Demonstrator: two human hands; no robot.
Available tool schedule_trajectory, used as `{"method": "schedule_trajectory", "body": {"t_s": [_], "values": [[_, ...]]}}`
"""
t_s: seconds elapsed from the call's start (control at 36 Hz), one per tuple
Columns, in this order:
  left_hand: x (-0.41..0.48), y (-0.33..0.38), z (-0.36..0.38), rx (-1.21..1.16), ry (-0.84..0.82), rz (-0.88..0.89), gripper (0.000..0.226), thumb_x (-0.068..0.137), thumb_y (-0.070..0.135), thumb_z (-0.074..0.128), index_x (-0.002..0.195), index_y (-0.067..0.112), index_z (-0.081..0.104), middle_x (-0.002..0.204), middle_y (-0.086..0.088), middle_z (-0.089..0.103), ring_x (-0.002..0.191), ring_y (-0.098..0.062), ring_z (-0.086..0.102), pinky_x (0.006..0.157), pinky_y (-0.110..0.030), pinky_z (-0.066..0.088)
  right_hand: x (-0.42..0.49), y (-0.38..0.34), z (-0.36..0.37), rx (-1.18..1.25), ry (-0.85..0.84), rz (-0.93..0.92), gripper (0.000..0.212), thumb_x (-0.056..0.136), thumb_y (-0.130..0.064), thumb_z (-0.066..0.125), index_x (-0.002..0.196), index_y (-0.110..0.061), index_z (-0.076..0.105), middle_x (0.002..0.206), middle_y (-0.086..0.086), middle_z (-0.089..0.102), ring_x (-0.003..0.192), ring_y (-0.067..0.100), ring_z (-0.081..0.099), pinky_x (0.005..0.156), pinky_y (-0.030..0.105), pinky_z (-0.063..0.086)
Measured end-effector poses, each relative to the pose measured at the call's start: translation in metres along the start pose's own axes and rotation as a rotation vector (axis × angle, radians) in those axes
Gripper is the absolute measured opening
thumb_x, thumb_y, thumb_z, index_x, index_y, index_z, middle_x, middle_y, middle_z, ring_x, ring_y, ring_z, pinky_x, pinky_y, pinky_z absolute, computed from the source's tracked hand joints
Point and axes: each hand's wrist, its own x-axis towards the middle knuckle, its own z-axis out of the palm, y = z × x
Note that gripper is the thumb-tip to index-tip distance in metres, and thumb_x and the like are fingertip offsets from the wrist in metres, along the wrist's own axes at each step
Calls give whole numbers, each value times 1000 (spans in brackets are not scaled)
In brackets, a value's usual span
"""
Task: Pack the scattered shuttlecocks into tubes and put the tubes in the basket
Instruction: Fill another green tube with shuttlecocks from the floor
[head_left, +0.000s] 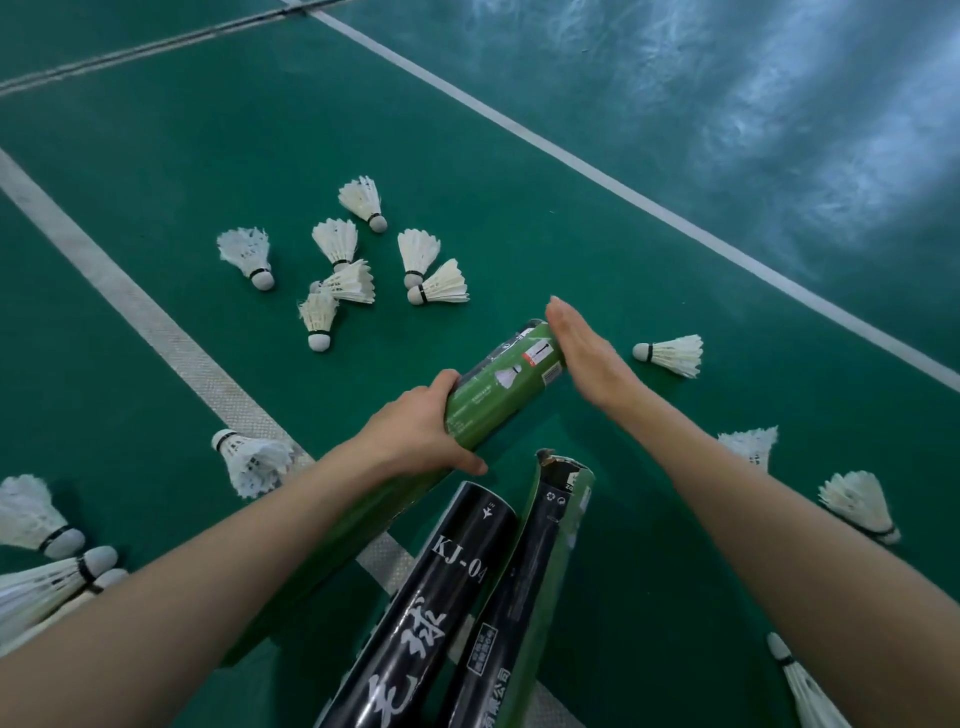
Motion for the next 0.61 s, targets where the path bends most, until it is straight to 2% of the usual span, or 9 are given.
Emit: {"method": "schedule_trajectory", "body": {"t_s": [0.08, 0.22, 0.31, 0.36, 0.42, 0.44, 0.5, 0.56, 0.61], "values": [[12, 14, 7, -23, -1, 16, 99, 58, 51, 85, 136, 29, 28, 115, 0, 56, 99, -22, 57, 88, -41, 51, 2, 17, -7, -1, 144, -14, 64, 95, -64, 21, 149, -32, 26, 154, -12, 29, 145, 14, 20, 121, 41, 9], [28, 31, 22, 51, -10, 48, 102, 57, 51, 85, 138, 30, 27, 116, 2, 56, 99, -21, 56, 85, -40, 51, 0, 34, -33, 113, -16, 60, 72, 92, -66, 14, 153, -27, 10, 160, -8, 11, 146, 10, 9, 116, 31, 3], [37, 42, 25, 77, -45, 65, 100, 57, 48, 85, 137, 31, 28, 115, 1, 56, 98, -21, 57, 85, -40, 52, -2, 46, -52, 187, -73, 115, 79, 87, -70, 5, 153, -28, 6, 160, -8, 1, 147, 14, 2, 117, 40, 2], [43, 50, 26, 99, -84, 71, 96, 59, 46, 85, 135, 30, 29, 114, 0, 56, 97, -22, 57, 85, -41, 52, -1, 56, -61, 220, -100, 128, 81, 85, -73, 2, 153, -29, 7, 161, -6, 2, 147, 20, 3, 117, 45, 2], [50, 60, 29, 124, -97, 76, 95, 59, 47, 85, 134, 30, 29, 112, 0, 57, 96, -22, 57, 84, -41, 52, 2, 67, -70, 267, -91, 149, 85, 83, -77, 5, 152, -28, 13, 159, 1, 17, 146, 25, 16, 116, 49, 10], [54, 65, 31, 135, -92, 76, 96, 59, 47, 84, 135, 30, 29, 112, 0, 57, 95, -21, 57, 83, -40, 53, 4, 72, -74, 295, -31, 156, 82, 86, -75, 9, 151, -25, 20, 153, 6, 34, 142, 26, 28, 114, 49, 17], [61, 73, 36, 152, -69, 71, 99, 59, 47, 84, 137, 29, 27, 110, -1, 57, 92, -21, 57, 80, -39, 53, 8, 82, -82, 351, 222, 171, 62, 97, -59, 20, 140, -20, 41, 124, 10, 63, 123, 24, 50, 105, 44, 33], [68, 77, 40, 171, -54, 53, 102, 57, 48, 84, 138, 29, 26, 110, -1, 56, 92, -21, 57, 78, -39, 53, 13, 93, -93, 275, 492, 201, 42, 101, -44, 30, 123, -18, 54, 113, 9, 63, 108, 23, 54, 94, 36, 39], [72, 74, 43, 195, -47, 32, 104, 56, 50, 84, 139, 30, 24, 113, -2, 55, 97, -23, 56, 81, -39, 52, 15, 107, -100, 133, 575, 234, 39, 102, -37, 33, 122, -15, 58, 121, 11, 50, 101, 20, 48, 88, 30, 35]]}}
